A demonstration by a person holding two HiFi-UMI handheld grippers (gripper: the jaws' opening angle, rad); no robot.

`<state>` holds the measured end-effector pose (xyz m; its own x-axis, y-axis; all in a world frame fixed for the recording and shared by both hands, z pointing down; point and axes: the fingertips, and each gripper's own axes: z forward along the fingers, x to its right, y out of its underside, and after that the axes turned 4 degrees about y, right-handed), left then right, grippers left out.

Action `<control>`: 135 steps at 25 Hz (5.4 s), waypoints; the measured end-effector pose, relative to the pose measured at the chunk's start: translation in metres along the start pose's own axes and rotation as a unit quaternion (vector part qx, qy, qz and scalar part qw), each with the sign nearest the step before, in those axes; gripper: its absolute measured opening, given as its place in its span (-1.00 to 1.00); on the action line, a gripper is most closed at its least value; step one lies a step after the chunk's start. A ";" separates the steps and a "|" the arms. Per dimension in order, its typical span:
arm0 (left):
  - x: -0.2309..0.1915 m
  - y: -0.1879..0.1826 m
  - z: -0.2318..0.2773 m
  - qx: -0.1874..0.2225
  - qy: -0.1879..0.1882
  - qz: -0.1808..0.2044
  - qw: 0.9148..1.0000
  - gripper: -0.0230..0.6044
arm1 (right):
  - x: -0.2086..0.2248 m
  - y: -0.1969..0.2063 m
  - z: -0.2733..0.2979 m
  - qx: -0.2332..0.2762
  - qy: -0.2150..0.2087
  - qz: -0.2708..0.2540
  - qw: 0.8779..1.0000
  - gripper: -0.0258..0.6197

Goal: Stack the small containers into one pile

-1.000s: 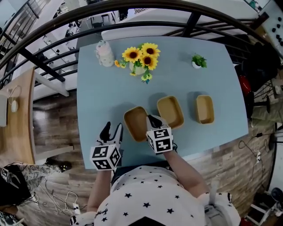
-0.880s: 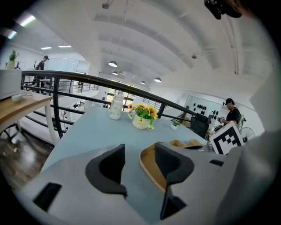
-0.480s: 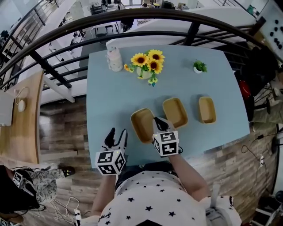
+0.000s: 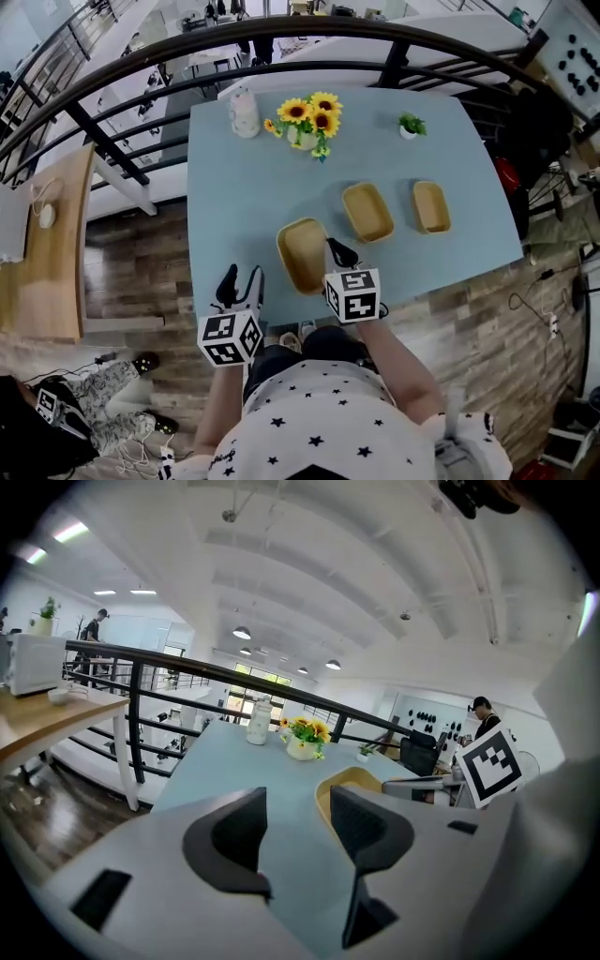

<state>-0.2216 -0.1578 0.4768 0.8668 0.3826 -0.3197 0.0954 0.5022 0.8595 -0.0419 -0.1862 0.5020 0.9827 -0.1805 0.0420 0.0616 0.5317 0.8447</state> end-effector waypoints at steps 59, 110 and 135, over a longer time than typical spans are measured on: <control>0.129 0.001 0.147 -0.009 -0.018 -0.003 1.000 -0.30 | 0.214 -0.044 0.047 0.015 -0.004 -0.003 1.000 -0.86; 0.153 0.023 0.179 -0.008 -0.077 -0.028 0.997 -0.31 | 0.224 0.023 0.107 -0.066 -0.074 -0.031 0.995 -0.85; 0.205 0.017 0.225 -0.032 0.014 0.021 0.999 -0.30 | 0.323 0.014 0.050 -0.039 0.013 -0.012 0.999 -0.72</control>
<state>0.0683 -0.2453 0.5158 0.8556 0.4255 -0.2947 0.0264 0.5326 0.8459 0.2681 -0.2788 0.5545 0.9850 -0.1725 0.0071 0.0977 0.5906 0.8010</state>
